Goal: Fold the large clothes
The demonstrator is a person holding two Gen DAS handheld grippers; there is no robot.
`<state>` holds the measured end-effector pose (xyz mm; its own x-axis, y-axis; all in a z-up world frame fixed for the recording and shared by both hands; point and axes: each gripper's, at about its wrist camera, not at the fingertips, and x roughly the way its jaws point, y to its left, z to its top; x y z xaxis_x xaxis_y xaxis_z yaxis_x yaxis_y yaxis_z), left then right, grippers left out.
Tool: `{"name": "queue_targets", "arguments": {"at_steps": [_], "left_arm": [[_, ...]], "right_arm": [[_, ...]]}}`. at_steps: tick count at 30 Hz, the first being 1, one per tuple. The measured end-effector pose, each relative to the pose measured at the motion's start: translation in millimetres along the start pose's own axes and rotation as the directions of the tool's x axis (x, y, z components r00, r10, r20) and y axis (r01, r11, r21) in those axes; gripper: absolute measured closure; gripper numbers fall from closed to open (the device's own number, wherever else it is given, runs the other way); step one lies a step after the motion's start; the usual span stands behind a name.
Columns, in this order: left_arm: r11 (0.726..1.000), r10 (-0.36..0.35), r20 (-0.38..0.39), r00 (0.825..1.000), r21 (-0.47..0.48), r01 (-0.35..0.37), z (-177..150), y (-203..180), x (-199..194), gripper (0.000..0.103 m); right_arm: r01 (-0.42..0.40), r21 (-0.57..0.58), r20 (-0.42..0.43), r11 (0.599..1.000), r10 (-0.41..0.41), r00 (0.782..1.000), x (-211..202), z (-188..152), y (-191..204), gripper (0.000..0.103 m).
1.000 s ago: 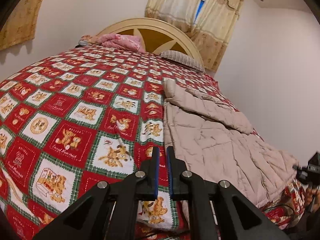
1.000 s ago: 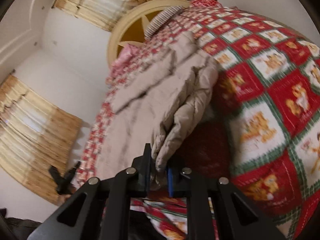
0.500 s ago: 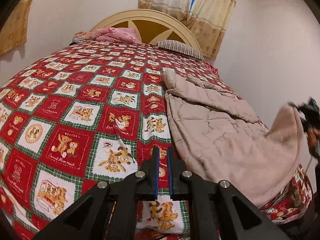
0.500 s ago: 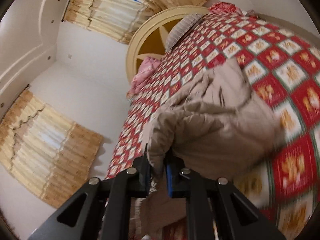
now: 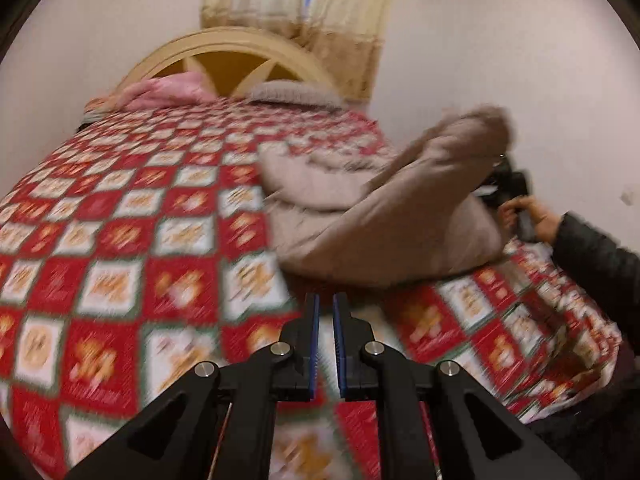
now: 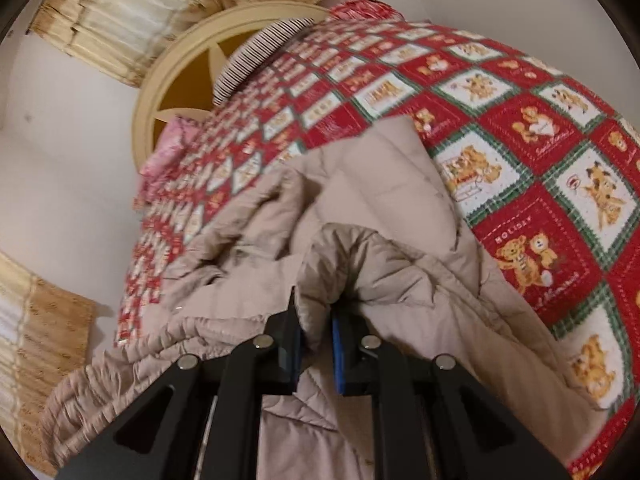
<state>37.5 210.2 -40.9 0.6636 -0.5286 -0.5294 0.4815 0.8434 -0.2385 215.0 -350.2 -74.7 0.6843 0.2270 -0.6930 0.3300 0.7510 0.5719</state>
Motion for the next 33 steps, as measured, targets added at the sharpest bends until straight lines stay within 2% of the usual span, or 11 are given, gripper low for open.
{"name": "queue_targets", "arguments": {"at_steps": [6, 9, 11, 13, 17, 19, 25, 28, 30, 32, 33], "left_arm": [[0.992, -0.116, 0.066, 0.991, 0.065, 0.112, 52.0, -27.1, 34.0, 0.096], [0.983, -0.181, 0.059, 0.982, 0.034, 0.179, 72.4, -19.9, 61.0, 0.096], [0.986, -0.165, 0.04, 0.985, -0.018, 0.166, 81.7, -8.9, 82.5, 0.096], [0.989, -0.105, -0.002, 0.994, -0.101, 0.104, 87.8, 6.8, 104.3, 0.096], [0.977, 0.019, -0.062, 0.998, -0.211, -0.032, 88.5, 39.5, 123.2, 0.096], [0.97, 0.029, -0.059, 0.998, -0.238, -0.042, 85.5, 49.5, 114.6, 0.096], [0.975, -0.065, 0.051, 0.997, -0.21, 0.074, 80.7, 57.2, 69.1, 0.096], [0.964, -0.149, 0.081, 0.986, -0.21, 0.163, 93.1, 56.6, 77.1, 0.096], [0.95, -0.226, 0.064, 0.972, -0.207, 0.234, 96.3, 57.6, 95.4, 0.089], [0.938, -0.27, 0.003, 0.963, -0.227, 0.264, 94.0, 58.3, 124.9, 0.047], [0.936, -0.263, -0.029, 0.964, -0.248, 0.248, 91.5, 58.7, 137.8, 0.043]], "right_arm": [[0.041, -0.026, -0.003, 0.999, -0.041, 0.999, 16.4, 2.6, 3.6, 0.088], [0.046, -0.044, -0.011, 0.998, -0.047, 0.999, 17.9, 4.0, 6.2, 0.085], [0.05, -0.042, -0.015, 0.998, -0.05, 0.999, 18.1, 4.6, 6.7, 0.081], [0.028, -0.017, -0.017, 0.999, -0.028, 0.999, 16.6, 9.0, 3.4, 0.071], [-0.073, 0.021, 0.026, 0.997, 0.073, 0.997, -1.6, 15.4, 0.7, 0.027], [-0.128, -0.006, 0.072, 0.992, 0.128, 0.989, -20.3, 12.9, 3.9, 0.022], [-0.138, -0.137, 0.133, 0.981, 0.156, 0.979, -76.7, -20.3, 1.3, 0.019], [-0.132, -0.143, 0.176, 0.981, 0.157, 0.972, -97.6, -43.3, -11.0, 0.019], [-0.121, -0.136, 0.202, 0.983, 0.147, 0.968, -105.2, -53.2, -16.4, 0.018], [-0.126, -0.118, 0.219, 0.985, 0.15, 0.964, -112.2, -65.4, -21.9, 0.017], [-0.133, -0.113, 0.222, 0.985, 0.156, 0.963, -115.0, -69.1, -24.1, 0.017]]}}
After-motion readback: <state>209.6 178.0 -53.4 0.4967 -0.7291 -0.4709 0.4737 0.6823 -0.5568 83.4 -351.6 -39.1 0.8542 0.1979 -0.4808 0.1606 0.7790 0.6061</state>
